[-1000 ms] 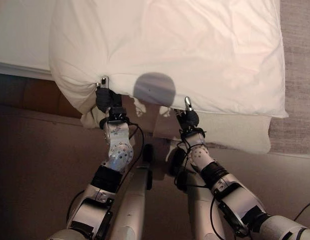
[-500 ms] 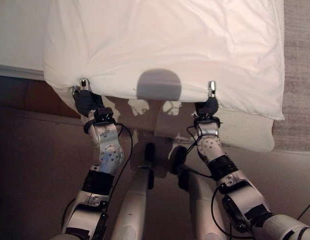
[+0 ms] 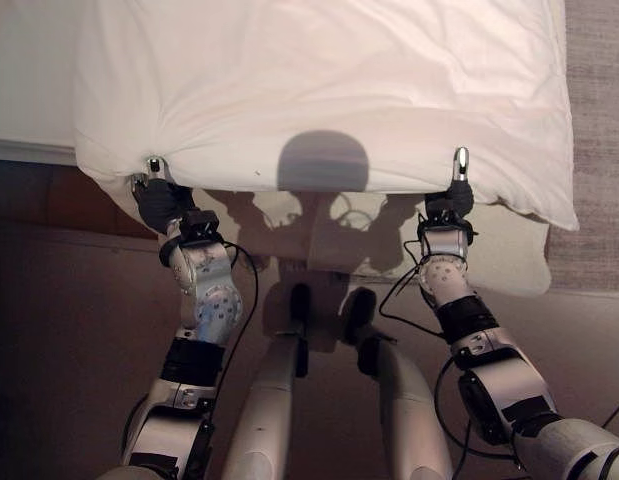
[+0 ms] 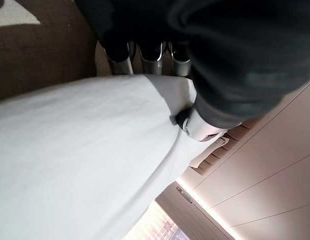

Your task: Make the bed

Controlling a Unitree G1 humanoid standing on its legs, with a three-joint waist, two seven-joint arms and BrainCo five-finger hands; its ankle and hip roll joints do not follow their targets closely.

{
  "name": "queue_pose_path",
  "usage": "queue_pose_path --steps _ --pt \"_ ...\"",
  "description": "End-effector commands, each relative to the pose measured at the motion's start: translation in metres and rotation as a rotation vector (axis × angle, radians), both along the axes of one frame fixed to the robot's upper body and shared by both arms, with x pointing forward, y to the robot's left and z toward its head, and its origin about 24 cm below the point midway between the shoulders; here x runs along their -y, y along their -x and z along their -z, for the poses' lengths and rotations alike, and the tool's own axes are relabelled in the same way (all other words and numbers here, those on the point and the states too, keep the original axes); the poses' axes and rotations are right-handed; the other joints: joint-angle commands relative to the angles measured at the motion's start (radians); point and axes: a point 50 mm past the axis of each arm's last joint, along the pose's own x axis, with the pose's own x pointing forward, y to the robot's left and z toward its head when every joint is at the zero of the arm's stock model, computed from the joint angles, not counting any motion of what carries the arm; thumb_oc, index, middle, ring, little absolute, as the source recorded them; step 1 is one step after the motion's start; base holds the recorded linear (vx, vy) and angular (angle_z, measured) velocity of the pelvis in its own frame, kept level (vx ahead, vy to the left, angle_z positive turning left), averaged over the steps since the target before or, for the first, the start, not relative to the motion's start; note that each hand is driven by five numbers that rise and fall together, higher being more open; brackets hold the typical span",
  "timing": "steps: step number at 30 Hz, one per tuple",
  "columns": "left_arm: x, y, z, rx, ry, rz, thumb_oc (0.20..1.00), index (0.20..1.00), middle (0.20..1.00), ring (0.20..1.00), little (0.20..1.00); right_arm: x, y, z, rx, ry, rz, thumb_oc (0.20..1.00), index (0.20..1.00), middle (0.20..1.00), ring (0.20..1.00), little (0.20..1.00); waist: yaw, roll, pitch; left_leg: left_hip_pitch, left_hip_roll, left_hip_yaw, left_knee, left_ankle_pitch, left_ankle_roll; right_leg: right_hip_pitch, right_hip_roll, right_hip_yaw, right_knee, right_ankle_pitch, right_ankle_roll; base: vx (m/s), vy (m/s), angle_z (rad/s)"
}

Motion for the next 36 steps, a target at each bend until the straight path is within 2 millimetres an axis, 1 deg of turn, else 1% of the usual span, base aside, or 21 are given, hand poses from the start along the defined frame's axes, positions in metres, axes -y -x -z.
queue_pose_path --steps 1,3,4,5,6,8,9,10,13,16,17,18,25,32,33,34,35,36 --pt "-0.073 0.029 -0.016 0.131 0.054 -0.35 0.2 0.2 0.2 0.2 0.2 0.099 0.026 0.007 -0.021 -0.012 0.358 1.0 1.0 1.0 1.0 1.0 -0.003 0.062 -0.17 -0.067 -0.017 -0.017 -0.003 -0.005 -0.029 -0.021 -0.075 0.015 -0.065 0.09 0.159 0.0 0.0 0.0" --pt "-0.076 0.029 -0.014 0.12 0.063 -0.361 0.2 0.2 0.2 0.2 0.2 0.101 0.026 0.006 -0.025 -0.006 0.367 1.0 1.0 1.0 1.0 1.0 -0.003 0.063 -0.174 -0.07 -0.017 -0.016 -0.002 -0.005 -0.031 -0.025 -0.075 0.014 -0.06 0.087 0.158 0.0 0.0 0.0" --pt "-0.082 0.028 -0.012 0.101 0.074 -0.379 0.2 0.2 0.2 0.2 0.2 0.108 0.027 0.005 -0.03 -0.008 0.389 1.0 1.0 1.0 1.0 1.0 -0.006 0.065 -0.177 -0.071 -0.016 -0.016 0.001 -0.006 -0.032 -0.028 -0.076 0.015 -0.054 0.083 0.158 0.0 0.0 0.0" --pt "-0.082 0.028 -0.012 0.102 0.074 -0.379 0.2 0.2 0.2 0.2 0.2 0.108 0.027 0.004 -0.029 -0.008 0.389 1.0 1.0 1.0 1.0 1.0 -0.006 0.065 -0.178 -0.073 -0.016 -0.016 0.0 -0.004 -0.032 -0.029 -0.076 0.015 -0.055 0.085 0.158 0.0 0.0 0.0" --pt "-0.089 0.028 -0.008 0.074 0.085 -0.402 0.2 0.2 0.2 0.2 0.2 0.113 0.029 0.003 -0.034 -0.005 0.408 1.0 1.0 1.0 1.0 1.0 -0.009 0.065 -0.184 -0.073 -0.015 -0.015 -0.004 -0.003 -0.034 -0.033 -0.078 0.015 -0.056 0.086 0.16 0.0 0.0 0.0" --pt "-0.095 0.027 -0.004 0.048 0.093 -0.419 0.2 0.2 0.2 0.2 0.2 0.117 0.03 0.004 -0.043 -0.005 0.416 1.0 1.0 1.0 1.0 1.0 -0.011 0.066 -0.19 -0.077 -0.015 -0.015 -0.004 -0.002 -0.034 -0.037 -0.078 0.016 -0.054 0.085 0.16 0.0 0.0 0.0" --pt "-0.095 0.027 -0.004 0.048 0.093 -0.419 0.2 0.2 0.2 0.2 0.2 0.117 0.03 0.004 -0.043 -0.005 0.416 1.0 1.0 1.0 1.0 1.0 -0.012 0.066 -0.19 -0.078 -0.014 -0.015 -0.004 -0.002 -0.035 -0.038 -0.078 0.016 -0.054 0.085 0.16 0.0 0.0 0.0" --pt "-0.101 0.026 0.001 0.02 0.104 -0.432 0.2 0.2 0.2 0.2 0.2 0.119 0.03 0.005 -0.049 0.0 0.42 1.0 1.0 1.0 1.0 1.0 -0.014 0.066 -0.194 -0.077 -0.014 -0.013 -0.003 -0.003 -0.034 -0.039 -0.076 0.017 -0.054 0.086 0.16 0.0 0.0 0.0" --pt "-0.107 0.026 0.004 0.005 0.118 -0.45 0.2 0.2 0.2 0.2 0.2 0.121 0.03 0.006 -0.065 0.013 0.42 1.0 1.0 1.0 1.0 1.0 -0.016 0.066 -0.197 -0.076 -0.014 -0.009 -0.004 -0.005 -0.033 -0.04 -0.076 0.021 -0.053 0.087 0.161 0.01 0.015 -0.03" --pt "-0.112 0.027 0.004 -0.005 0.124 -0.464 0.2 0.2 0.2 0.2 0.2 0.123 0.03 0.006 -0.063 0.013 0.422 1.0 1.0 1.0 1.0 1.0 -0.018 0.063 -0.199 -0.079 -0.012 -0.008 -0.002 -0.004 -0.035 -0.042 -0.075 0.023 -0.053 0.087 0.16 0.01 0.01 -0.02" --pt "-0.116 0.028 0.007 -0.016 0.133 -0.48 0.2 0.2 0.2 0.2 0.2 0.123 0.031 0.008 -0.066 0.007 0.427 0.288 0.288 0.288 0.288 0.288 -0.019 0.063 -0.202 -0.078 -0.012 -0.007 -0.003 -0.005 -0.034 -0.043 -0.076 0.025 -0.054 0.087 0.16 0.01 0.012 -0.04" --pt "-0.117 0.028 0.008 -0.02 0.134 -0.48 0.2 0.2 0.2 0.2 0.2 0.124 0.031 0.007 -0.062 0.004 0.428 0.2 0.2 0.2 0.2 0.2 -0.02 0.063 -0.202 -0.079 -0.012 -0.006 -0.004 -0.004 -0.035 -0.046 -0.076 0.025 -0.054 0.088 0.16 0.01 0.012 -0.04" --pt "-0.12 0.029 0.015 -0.055 0.129 -0.491 0.2 0.2 0.2 0.2 0.2 0.123 0.035 0.01 -0.053 0.016 0.43 0.2 0.2 0.2 0.2 0.2 -0.025 0.057 -0.212 -0.081 -0.01 -0.003 -0.008 -0.005 -0.033 -0.05 -0.073 0.03 -0.057 0.088 0.16 0.0 0.002 -0.01" --pt "-0.112 0.029 0.031 -0.082 0.156 -0.453 0.2 0.2 0.2 0.2 0.2 0.111 0.044 0.009 0.027 0.014 0.408 0.2 0.2 0.2 0.2 0.2 -0.034 0.053 -0.202 -0.075 -0.008 0.002 -0.025 0.001 -0.034 -0.046 -0.067 0.035 -0.074 0.096 0.161 0.0 -0.002 0.0" --pt "-0.109 0.028 0.035 -0.089 0.16 -0.437 0.423 0.423 0.423 0.423 0.423 0.107 0.046 0.01 0.038 0.017 0.4 0.2 0.2 0.2 0.2 0.2 -0.036 0.052 -0.2 -0.073 -0.007 0.001 -0.032 0.004 -0.034 -0.042 -0.064 0.035 -0.084 0.097 0.161 0.0 0.0 0.0" --pt "-0.104 0.027 0.04 -0.096 0.178 -0.417 0.743 0.743 0.743 0.743 0.743 0.101 0.049 0.009 0.076 -0.006 0.397 0.2 0.2 0.2 0.2 0.2 -0.04 0.051 -0.196 -0.07 -0.005 0.001 -0.037 0.007 -0.036 -0.038 -0.061 0.035 -0.092 0.097 0.161 0.0 0.0 0.0" --pt "-0.105 0.028 0.041 -0.098 0.177 -0.415 1.0 1.0 1.0 1.0 1.0 0.101 0.051 0.011 0.074 -0.006 0.399 0.2 0.2 0.2 0.2 0.2 -0.04 0.05 -0.198 -0.068 -0.005 0.0 -0.038 0.008 -0.036 -0.036 -0.06 0.035 -0.094 0.098 0.161 0.0 0.0 0.0" --pt "-0.102 0.027 0.046 -0.114 0.184 -0.398 1.0 1.0 1.0 1.0 1.0 0.098 0.053 0.011 0.09 -0.006 0.395 0.2 0.2 0.2 0.2 0.2 -0.043 0.05 -0.196 -0.066 -0.005 -0.002 -0.04 0.008 -0.035 -0.033 -0.058 0.035 -0.097 0.098 0.16 0.0 0.0 0.0"
